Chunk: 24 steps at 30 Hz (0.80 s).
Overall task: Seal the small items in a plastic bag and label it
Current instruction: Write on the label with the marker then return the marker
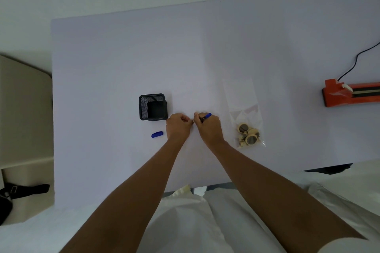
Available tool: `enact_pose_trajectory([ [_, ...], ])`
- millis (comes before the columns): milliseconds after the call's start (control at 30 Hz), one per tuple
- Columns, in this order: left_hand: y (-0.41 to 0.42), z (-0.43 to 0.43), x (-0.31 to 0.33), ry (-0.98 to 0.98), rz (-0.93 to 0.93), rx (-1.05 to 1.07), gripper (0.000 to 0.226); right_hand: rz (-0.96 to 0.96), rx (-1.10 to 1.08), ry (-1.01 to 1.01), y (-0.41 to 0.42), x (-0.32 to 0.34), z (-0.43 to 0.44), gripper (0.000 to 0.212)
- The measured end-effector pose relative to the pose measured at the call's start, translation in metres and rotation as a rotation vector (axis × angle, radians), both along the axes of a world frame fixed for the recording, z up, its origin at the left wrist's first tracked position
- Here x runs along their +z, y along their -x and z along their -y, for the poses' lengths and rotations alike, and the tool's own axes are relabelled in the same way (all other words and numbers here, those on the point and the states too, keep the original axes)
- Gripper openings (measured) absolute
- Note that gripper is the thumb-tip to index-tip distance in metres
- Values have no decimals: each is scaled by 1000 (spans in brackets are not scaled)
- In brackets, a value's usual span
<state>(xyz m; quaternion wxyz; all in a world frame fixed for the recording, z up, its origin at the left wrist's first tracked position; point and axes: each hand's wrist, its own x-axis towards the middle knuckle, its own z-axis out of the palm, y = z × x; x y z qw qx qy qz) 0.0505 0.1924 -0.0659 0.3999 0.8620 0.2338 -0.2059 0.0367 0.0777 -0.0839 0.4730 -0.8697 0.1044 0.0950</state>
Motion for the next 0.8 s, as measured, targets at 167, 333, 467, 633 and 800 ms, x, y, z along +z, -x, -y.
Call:
enact_pose_trajectory([
  [167, 0, 0, 0, 2, -5, 4, 11, 30, -4, 12, 2, -2, 1, 48],
  [333, 1, 0, -1, 2, 7, 1, 11, 37, -38, 3, 2, -4, -1, 48],
  [467, 0, -1, 0, 9, 7, 3, 12, 78, -42, -52, 2, -3, -6, 36],
  [633, 0, -2, 1, 14, 8, -16, 14, 82, -31, -74, 4, -3, -8, 28],
  [800, 8, -6, 3, 29, 26, -82, 15, 90, -18, -76, 2, -3, -7, 35],
])
